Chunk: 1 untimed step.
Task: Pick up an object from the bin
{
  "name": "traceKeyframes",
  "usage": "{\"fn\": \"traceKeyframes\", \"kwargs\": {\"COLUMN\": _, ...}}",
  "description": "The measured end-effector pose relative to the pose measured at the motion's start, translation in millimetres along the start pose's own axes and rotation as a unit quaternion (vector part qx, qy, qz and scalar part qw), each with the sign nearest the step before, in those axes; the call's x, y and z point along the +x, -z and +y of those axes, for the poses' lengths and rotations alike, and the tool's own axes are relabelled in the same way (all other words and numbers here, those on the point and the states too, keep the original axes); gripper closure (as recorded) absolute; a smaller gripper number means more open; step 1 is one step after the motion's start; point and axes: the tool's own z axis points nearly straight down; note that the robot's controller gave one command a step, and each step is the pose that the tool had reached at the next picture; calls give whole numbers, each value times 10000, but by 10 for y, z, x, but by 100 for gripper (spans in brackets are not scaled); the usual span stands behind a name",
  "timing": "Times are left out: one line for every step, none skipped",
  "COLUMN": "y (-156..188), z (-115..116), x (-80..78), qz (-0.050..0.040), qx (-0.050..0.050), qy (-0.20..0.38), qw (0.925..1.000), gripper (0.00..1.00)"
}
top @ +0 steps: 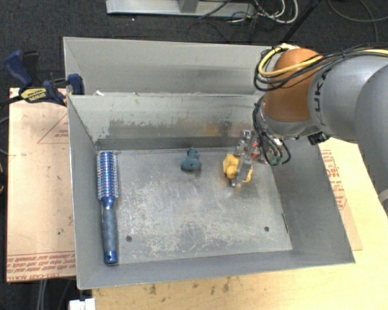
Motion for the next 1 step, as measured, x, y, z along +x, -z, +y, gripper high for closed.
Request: {"fn": "traceKeyframes", "kwargs": {"y": 1150, "z": 105, "x": 185, "qz": -42, "qx": -1, "qy": 153, "qw": 9999, "gripper": 100}}
